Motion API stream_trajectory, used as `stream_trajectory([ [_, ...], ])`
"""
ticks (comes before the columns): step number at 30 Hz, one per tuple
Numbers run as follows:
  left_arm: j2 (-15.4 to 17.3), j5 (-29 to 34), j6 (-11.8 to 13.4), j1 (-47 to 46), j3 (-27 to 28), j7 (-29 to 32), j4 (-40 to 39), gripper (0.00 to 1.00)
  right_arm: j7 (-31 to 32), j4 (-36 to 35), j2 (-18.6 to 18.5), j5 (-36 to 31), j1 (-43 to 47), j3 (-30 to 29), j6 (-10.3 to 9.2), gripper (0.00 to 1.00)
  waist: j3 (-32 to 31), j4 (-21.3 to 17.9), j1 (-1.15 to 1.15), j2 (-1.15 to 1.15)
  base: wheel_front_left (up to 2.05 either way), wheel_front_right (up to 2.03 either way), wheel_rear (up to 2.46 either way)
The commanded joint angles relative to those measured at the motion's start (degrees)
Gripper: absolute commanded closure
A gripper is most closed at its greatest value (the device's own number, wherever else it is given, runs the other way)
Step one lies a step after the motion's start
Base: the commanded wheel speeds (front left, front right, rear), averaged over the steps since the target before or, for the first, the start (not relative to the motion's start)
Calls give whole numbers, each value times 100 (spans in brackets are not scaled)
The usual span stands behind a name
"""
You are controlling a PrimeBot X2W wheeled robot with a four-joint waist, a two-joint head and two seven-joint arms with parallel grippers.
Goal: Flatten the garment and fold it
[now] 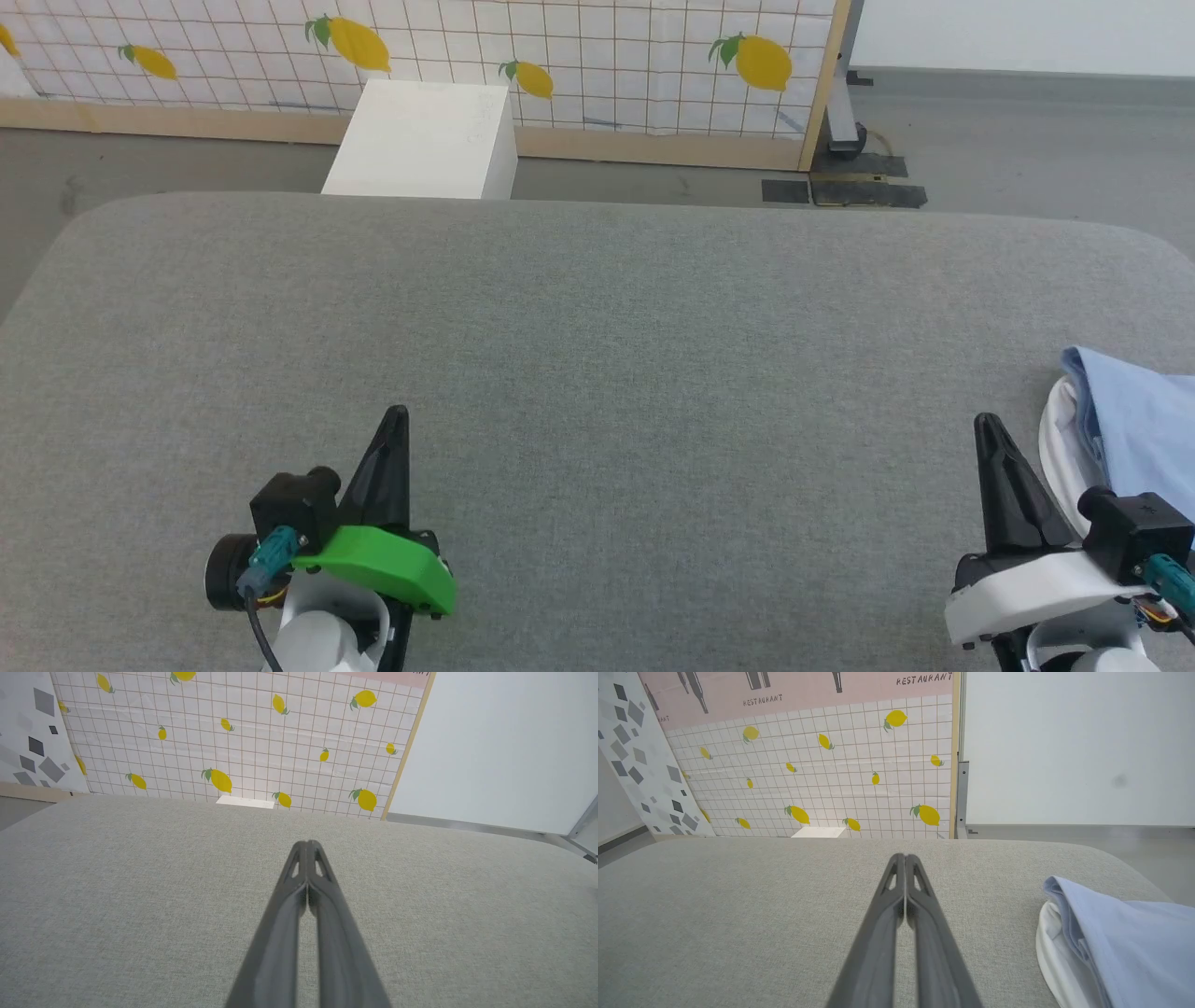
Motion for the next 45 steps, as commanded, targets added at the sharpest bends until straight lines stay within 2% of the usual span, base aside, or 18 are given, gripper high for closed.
stream_trajectory([
  [1,0,2,1,1,0,3,-3,100,1,0,0,-1,0,-1,0,100,0,-1,0,0,0,0,0],
  [45,-11,376,203,248,114,477,-535,100,277,-81,4,-248,-60,145,-3,100,-49,-113,0,11,0,0,0],
])
